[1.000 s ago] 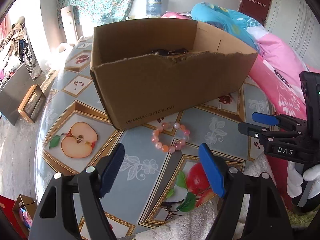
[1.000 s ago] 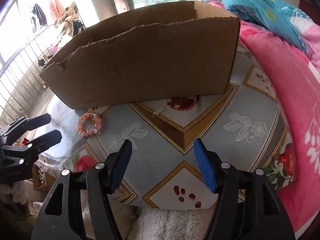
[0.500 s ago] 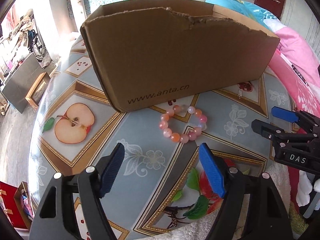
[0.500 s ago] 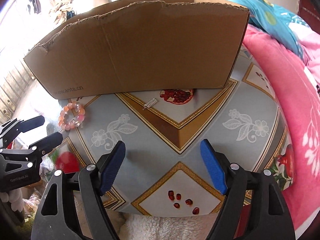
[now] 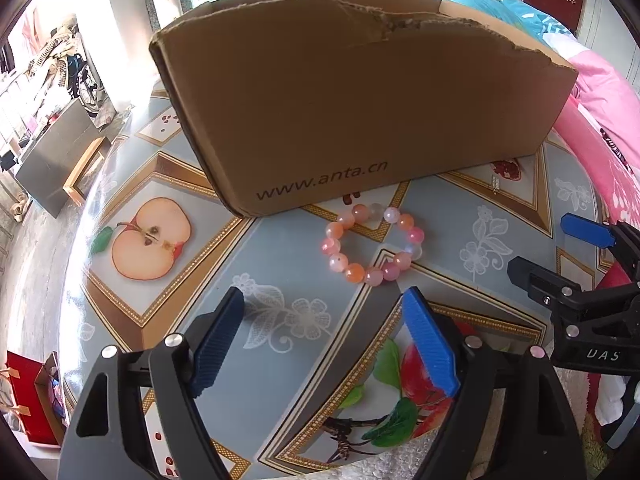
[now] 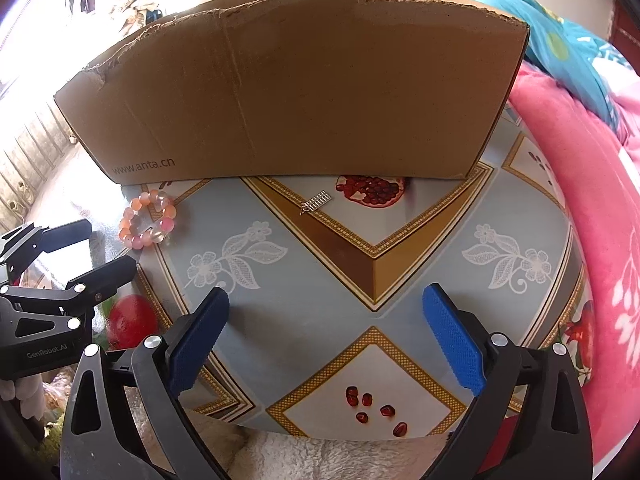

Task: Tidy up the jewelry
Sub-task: 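Lower both open grippers toward the pink bead bracelet and small silver piece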

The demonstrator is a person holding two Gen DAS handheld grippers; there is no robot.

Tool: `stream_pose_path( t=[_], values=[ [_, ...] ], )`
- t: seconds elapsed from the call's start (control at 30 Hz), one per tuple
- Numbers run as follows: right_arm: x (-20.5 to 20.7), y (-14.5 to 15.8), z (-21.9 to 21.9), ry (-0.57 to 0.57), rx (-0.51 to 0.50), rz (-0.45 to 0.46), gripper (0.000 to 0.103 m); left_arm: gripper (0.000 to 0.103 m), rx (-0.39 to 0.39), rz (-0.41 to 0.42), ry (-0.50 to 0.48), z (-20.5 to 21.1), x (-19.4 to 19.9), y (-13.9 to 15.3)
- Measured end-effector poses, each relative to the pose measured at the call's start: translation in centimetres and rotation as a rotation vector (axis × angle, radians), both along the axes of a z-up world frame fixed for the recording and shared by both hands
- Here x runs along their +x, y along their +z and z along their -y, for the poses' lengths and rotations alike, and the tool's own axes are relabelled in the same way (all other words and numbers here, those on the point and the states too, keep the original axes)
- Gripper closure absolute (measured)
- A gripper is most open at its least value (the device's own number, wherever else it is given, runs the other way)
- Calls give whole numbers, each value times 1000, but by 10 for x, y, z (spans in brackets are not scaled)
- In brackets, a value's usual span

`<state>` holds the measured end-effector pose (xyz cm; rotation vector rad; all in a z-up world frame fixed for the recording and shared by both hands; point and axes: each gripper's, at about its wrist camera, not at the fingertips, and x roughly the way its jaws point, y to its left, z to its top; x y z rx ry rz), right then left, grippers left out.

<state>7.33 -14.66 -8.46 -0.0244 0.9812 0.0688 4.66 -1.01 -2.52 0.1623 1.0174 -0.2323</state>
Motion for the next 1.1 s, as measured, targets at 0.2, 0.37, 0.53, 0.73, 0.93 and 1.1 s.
stream_pose_path(
  t=[0.2, 0.37, 0.53, 0.73, 0.93, 1.1],
  values=[
    [9, 0, 8, -10, 48, -17, 8, 22, -4, -12, 10, -2, 7, 0],
    [10, 0, 12, -3, 72, -23, 8, 21, -4, -14, 15, -4, 10, -2],
    [10, -2, 26, -9, 97, -22, 8, 21, -4, -14, 17, -4, 11, -3],
    [2, -4, 39, -13, 123, -14, 8, 21, -4, -15, 16, -3, 10, -2],
    [-2, -3, 47, -10, 136, -10, 8, 21, -4, -15, 17, -3, 8, -2],
    [0, -5, 47, -6, 153, -9, 8, 21, -3, -16, 17, -2, 8, -1]
  ],
)
